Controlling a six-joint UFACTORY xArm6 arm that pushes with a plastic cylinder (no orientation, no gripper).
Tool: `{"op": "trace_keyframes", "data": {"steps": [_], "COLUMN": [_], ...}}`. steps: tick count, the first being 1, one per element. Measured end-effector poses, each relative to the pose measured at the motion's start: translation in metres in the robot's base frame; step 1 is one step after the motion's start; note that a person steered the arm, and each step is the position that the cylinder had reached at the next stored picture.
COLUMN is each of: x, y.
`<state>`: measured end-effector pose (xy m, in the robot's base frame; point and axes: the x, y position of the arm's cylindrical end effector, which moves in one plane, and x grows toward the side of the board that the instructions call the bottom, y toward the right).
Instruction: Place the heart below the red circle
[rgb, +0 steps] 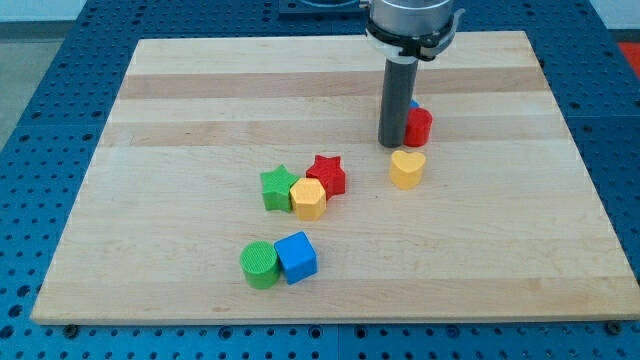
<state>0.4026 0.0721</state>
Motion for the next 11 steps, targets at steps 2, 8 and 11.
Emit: {"op": "trace_keyframes", "data": {"steps": [2,8,11], "x": [0.002,0.075,0.071], "y": [0.009,-0.023,0.032]}}
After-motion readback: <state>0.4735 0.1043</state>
